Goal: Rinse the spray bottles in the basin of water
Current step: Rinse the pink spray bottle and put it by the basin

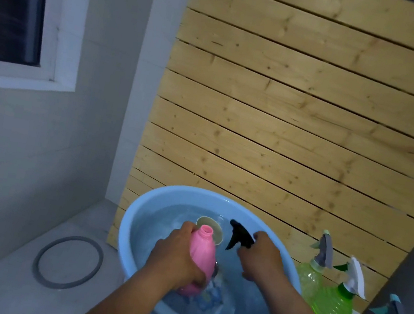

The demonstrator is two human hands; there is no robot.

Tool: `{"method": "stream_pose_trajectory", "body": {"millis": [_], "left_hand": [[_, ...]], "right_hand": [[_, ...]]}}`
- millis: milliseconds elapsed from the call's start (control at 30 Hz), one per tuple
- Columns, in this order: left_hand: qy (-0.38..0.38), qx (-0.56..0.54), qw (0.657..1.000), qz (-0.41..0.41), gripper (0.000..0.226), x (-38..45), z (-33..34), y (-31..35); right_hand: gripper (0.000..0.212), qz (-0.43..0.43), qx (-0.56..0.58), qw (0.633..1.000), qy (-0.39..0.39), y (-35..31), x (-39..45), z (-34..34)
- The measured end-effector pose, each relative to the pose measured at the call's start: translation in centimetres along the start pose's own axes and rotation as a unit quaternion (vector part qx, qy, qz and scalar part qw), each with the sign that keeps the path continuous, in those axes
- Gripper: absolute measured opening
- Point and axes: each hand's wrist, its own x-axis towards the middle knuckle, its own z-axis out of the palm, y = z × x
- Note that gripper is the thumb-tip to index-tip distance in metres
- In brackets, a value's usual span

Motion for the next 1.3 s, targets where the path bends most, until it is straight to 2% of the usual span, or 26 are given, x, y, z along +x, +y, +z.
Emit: {"method": "stream_pose_trajectory", "body": {"millis": [100,200,333,500,700,967,1300], "left_hand": [[-0.001,0.009,1.0,-0.009,0.087,0.0,0.0,0.0],[0.007,0.022,1.0,-0.009,0.084,0.1,0.1,0.0],[0.013,0.068,0.998,-0.01,0.087,0.1,0.1,0.1],[0.014,0.096,0.995,-0.008,0.094,0.3,0.2,0.0],[0.001,0.109,0.994,-0.008,0.091,0.4,0.2,0.0],[0.01,0.117,0.993,-0.016,0.089,0.4,0.1,-0.1],[0.013,0.092,0.996,-0.014,0.089,0.7,0.4,-0.2]], "right_hand": [[0.048,0.002,0.187,0.982,0.006,-2.5,0.0,-0.9],[0.046,-0.033,0.286,0.958,0.018,-4.8,-0.6,-1.8],[0.039,-0.081,0.359,0.93,0.023,-7.2,-1.7,-2.9],[0.034,-0.118,0.408,0.905,0.033,-8.7,-2.5,-3.8],[0.031,-0.134,0.456,0.879,0.043,-9.7,-2.7,-4.8],[0.031,-0.145,0.435,0.888,0.033,-9.9,-2.9,-4.5],[0.026,-0.175,0.414,0.891,0.069,-8.7,-2.1,-3.8]]}}
